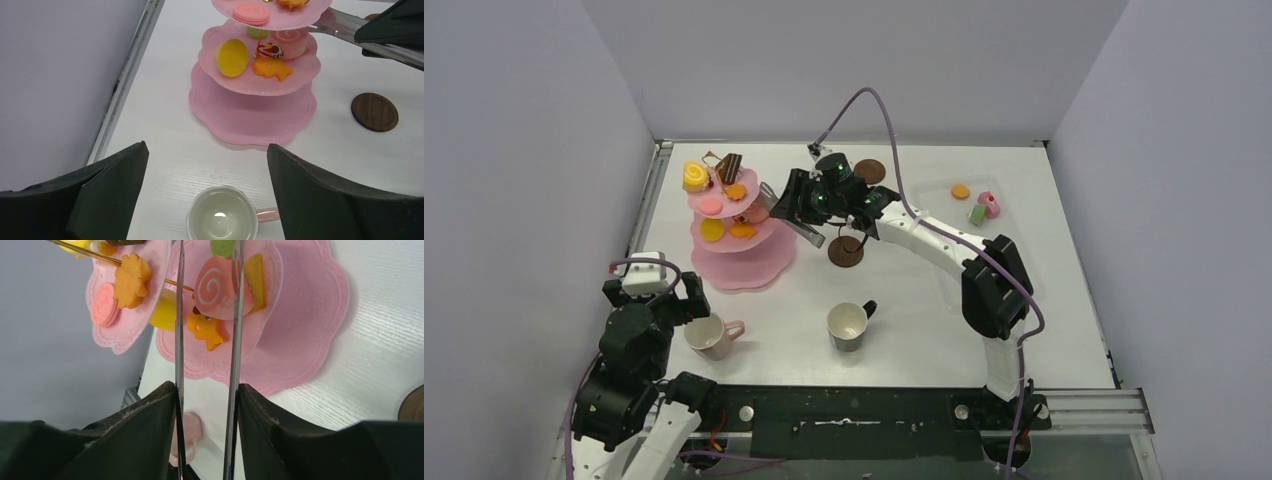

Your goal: Serve the afternoon tea

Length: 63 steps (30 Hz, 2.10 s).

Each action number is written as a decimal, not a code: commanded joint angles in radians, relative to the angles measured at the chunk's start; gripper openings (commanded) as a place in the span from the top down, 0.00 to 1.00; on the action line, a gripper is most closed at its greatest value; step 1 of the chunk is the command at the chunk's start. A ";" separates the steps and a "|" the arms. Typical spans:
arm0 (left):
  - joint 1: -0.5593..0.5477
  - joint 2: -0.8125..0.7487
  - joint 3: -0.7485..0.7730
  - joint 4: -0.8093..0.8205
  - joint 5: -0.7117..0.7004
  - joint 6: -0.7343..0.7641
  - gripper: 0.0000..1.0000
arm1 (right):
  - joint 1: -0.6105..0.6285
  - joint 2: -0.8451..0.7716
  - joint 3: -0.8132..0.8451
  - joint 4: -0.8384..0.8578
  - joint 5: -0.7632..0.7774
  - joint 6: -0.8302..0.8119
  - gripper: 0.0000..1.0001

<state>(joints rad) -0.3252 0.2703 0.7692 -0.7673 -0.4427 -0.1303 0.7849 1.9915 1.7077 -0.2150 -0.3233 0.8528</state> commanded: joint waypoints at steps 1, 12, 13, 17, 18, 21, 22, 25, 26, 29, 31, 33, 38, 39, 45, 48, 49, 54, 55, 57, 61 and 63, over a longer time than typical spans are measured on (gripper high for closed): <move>0.005 0.001 0.019 0.033 -0.009 -0.008 0.13 | -0.015 -0.092 0.011 0.006 0.042 -0.042 0.55; 0.005 0.003 0.022 0.029 0.008 -0.012 0.13 | -0.090 -0.226 -0.162 0.032 0.013 -0.078 0.55; 0.005 0.003 0.022 0.031 0.009 -0.012 0.13 | -0.101 -0.245 -0.183 0.030 0.015 -0.085 0.55; 0.003 0.003 0.018 0.040 0.017 -0.009 0.12 | -0.142 -0.329 -0.231 -0.053 0.064 -0.150 0.55; 0.003 0.002 0.015 0.046 0.021 -0.005 0.13 | -0.152 -0.349 -0.231 -0.095 0.090 -0.180 0.55; 0.001 0.007 0.011 0.052 0.040 -0.002 0.13 | -0.180 -0.421 -0.244 -0.219 0.195 -0.254 0.54; 0.000 0.010 0.012 0.051 0.043 -0.002 0.13 | -0.186 -0.439 -0.252 -0.252 0.228 -0.275 0.55; -0.001 0.021 0.015 0.046 0.052 -0.002 0.13 | -0.200 -0.493 -0.261 -0.370 0.334 -0.341 0.54; -0.004 0.022 0.015 0.045 0.053 -0.002 0.13 | -0.203 -0.507 -0.255 -0.417 0.373 -0.359 0.54; -0.013 0.020 0.009 0.047 0.062 -0.002 0.13 | -0.204 -0.557 -0.247 -0.538 0.498 -0.395 0.54; -0.014 0.019 0.008 0.055 0.070 -0.002 0.13 | -0.206 -0.586 -0.253 -0.597 0.583 -0.415 0.54; -0.014 0.019 0.007 0.058 0.074 -0.002 0.13 | -0.219 -0.598 -0.261 -0.645 0.657 -0.429 0.54; -0.014 0.016 0.008 0.060 0.079 -0.002 0.12 | -0.281 -0.590 -0.283 -0.722 0.743 -0.468 0.54; -0.014 0.015 0.008 0.061 0.081 -0.002 0.12 | -0.297 -0.584 -0.283 -0.737 0.752 -0.476 0.54; -0.015 0.019 0.006 0.061 0.084 -0.003 0.12 | -0.414 -0.553 -0.313 -0.746 0.752 -0.506 0.52; -0.015 0.029 0.007 0.072 0.096 -0.002 0.12 | -0.489 -0.549 -0.353 -0.691 0.686 -0.516 0.51; -0.015 0.031 0.008 0.074 0.099 -0.002 0.12 | -0.507 -0.544 -0.362 -0.676 0.669 -0.518 0.51; -0.015 0.037 0.009 0.066 0.096 -0.002 0.12 | -0.551 -0.497 -0.370 -0.636 0.634 -0.526 0.50; -0.015 0.035 0.010 0.066 0.096 -0.002 0.12 | -0.556 -0.490 -0.373 -0.624 0.625 -0.528 0.50; -0.015 0.036 0.010 0.065 0.097 -0.002 0.12 | -0.565 -0.472 -0.375 -0.599 0.604 -0.532 0.50; -0.015 0.044 0.011 0.062 0.098 -0.003 0.12 | -0.573 -0.441 -0.382 -0.569 0.595 -0.523 0.49; -0.015 0.047 0.011 0.065 0.096 -0.003 0.12 | -0.577 -0.420 -0.386 -0.555 0.603 -0.523 0.49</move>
<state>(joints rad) -0.3378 0.3004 0.7692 -0.7586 -0.3611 -0.1349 0.2211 1.5536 1.3247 -0.8516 0.2764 0.3397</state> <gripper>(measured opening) 0.876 0.510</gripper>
